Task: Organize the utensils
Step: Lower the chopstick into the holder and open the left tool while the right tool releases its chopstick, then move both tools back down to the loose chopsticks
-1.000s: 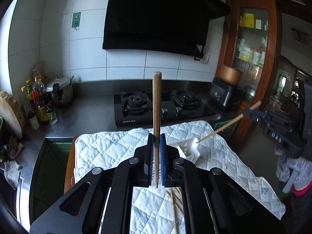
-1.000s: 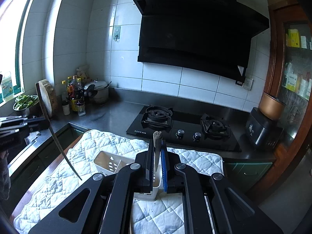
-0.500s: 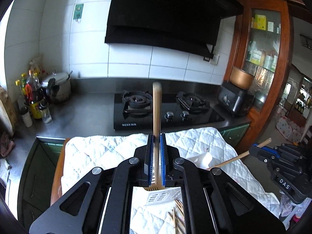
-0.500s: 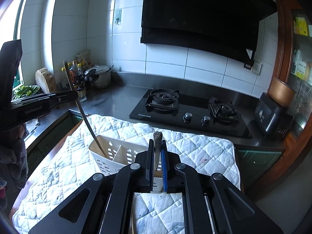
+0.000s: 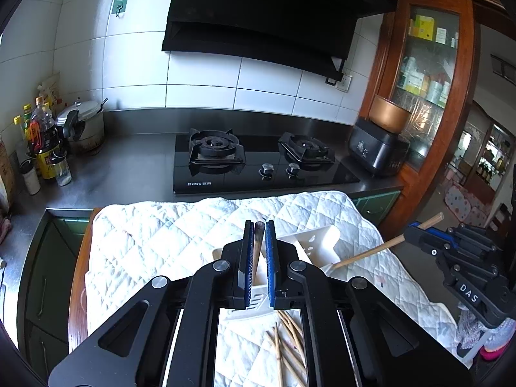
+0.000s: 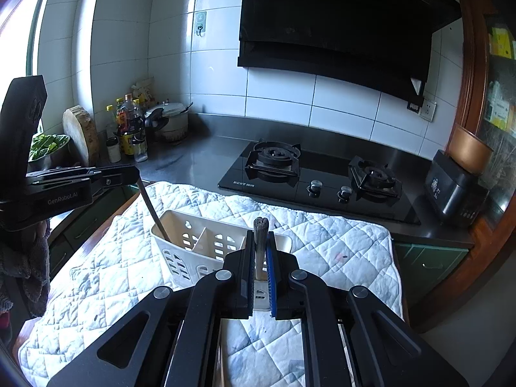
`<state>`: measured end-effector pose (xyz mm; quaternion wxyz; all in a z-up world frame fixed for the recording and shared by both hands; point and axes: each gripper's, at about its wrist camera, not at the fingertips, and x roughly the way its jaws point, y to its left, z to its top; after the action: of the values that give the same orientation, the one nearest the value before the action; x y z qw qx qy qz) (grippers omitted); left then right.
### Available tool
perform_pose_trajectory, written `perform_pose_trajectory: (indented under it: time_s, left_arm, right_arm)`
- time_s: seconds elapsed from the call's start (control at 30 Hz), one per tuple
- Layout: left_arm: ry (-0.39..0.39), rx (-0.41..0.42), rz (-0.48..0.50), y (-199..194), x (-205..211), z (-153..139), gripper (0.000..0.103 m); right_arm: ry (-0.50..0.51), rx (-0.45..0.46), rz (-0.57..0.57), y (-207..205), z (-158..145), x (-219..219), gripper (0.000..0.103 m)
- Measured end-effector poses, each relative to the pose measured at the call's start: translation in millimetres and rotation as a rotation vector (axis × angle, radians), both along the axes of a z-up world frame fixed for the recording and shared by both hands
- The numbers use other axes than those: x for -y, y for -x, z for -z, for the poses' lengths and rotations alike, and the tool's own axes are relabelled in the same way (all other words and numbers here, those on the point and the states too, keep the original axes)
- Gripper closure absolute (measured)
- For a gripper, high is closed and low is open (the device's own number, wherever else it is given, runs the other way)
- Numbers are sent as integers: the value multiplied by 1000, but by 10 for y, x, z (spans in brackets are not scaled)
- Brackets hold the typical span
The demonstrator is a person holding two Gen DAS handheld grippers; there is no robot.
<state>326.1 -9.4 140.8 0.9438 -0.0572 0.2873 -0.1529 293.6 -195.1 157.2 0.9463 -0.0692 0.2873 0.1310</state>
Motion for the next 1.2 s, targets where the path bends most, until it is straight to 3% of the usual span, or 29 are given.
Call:
perform_pose_trajectory:
  time_s: [0.3, 0.5, 0.97, 1.2]
  left_arm:
    - [-41, 53, 7, 414, 41, -101, 97]
    - [-29, 62, -8, 547, -41, -162, 97]
    - [-29, 61, 22, 705, -76, -87, 94]
    - [-52, 40, 20, 942, -89, 115, 94]
  right_arm:
    - [14, 25, 8, 214, -116, 24, 96]
    - [17, 25, 16, 219, -130, 20, 96]
    - [1, -42, 36, -141, 104, 37, 95]
    - [-2, 41, 42, 222, -39, 86, 71]
